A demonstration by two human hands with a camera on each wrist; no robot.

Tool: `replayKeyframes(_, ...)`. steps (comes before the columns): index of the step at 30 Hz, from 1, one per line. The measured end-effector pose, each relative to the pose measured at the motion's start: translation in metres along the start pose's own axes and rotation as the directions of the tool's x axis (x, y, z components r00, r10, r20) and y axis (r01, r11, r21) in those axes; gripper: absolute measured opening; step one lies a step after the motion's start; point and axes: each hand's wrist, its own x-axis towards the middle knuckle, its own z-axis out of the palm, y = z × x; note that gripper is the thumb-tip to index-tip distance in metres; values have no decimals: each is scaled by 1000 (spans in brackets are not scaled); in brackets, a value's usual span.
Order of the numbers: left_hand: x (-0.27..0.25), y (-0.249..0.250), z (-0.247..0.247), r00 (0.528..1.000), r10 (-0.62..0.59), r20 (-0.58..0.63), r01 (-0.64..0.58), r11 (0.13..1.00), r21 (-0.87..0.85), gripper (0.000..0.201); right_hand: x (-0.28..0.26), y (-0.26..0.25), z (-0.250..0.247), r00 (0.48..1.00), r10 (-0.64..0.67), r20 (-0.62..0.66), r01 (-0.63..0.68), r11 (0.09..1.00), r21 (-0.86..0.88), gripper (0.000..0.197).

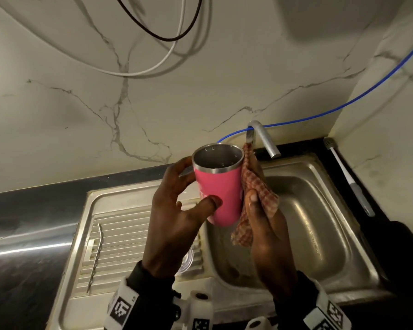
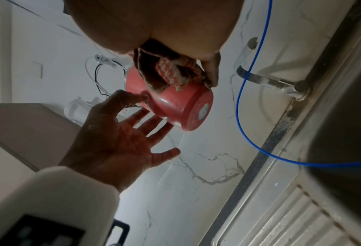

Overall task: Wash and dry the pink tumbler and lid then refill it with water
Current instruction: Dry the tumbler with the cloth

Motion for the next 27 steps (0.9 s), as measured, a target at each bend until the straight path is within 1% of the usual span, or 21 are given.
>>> replayKeyframes(4,-4,-1,7,999,47,12,-47,998,32,86,-5,2,2,994,-101,44,105,988,-116,41)
replayKeyframes(7,-4,-2,9,995,97,-7,-97,993,62,80,-5,-1,4,991,-120,67,126,986,-108,46)
replayKeyframes(9,-6,-2,10,993,112,24,-114,989,91,80,1,-4,3,987,-147,66,154,980,-123,48)
replayKeyframes(11,-9,-1,10,994,102,48,-107,990,97,84,9,-7,-2,986,-151,65,157,982,-104,44)
replayKeyframes(13,-11,-1,9,994,102,46,-106,991,79,87,16,-11,-4,995,-88,54,91,995,-49,40)
replayKeyframes(16,-9,5,8,988,143,54,-147,986,77,88,19,-13,-3,997,83,-2,-82,991,106,34)
replayKeyframes(18,-7,9,7,985,166,46,-169,982,84,92,14,-11,-2,988,154,-28,-149,980,131,32)
replayKeyframes(20,-4,9,5,984,176,12,-177,983,45,93,3,-5,-4,980,198,-17,-195,975,106,36)
replayKeyframes(22,1,6,3,984,179,-15,-179,984,-3,93,-12,-1,-6,982,189,0,-189,982,-22,37)
replayKeyframes(23,3,4,2,983,183,-19,-184,983,-9,91,-17,-1,-7,981,193,17,-191,977,-94,47)
replayKeyframes(24,4,3,2,983,183,-14,-183,983,-3,90,-21,-1,-8,979,201,38,-194,969,-152,62)
replayKeyframes(25,4,2,3,984,177,-1,-177,984,10,90,-21,-3,-8,982,185,36,-178,971,-158,69)
replayKeyframes(26,3,1,5,985,171,12,-171,985,22,90,-19,-5,-8,992,120,25,-115,984,-139,65)
replayKeyframes(27,0,-1,7,986,163,23,-164,986,24,89,-15,-9,-6,999,26,31,-22,994,-107,58)
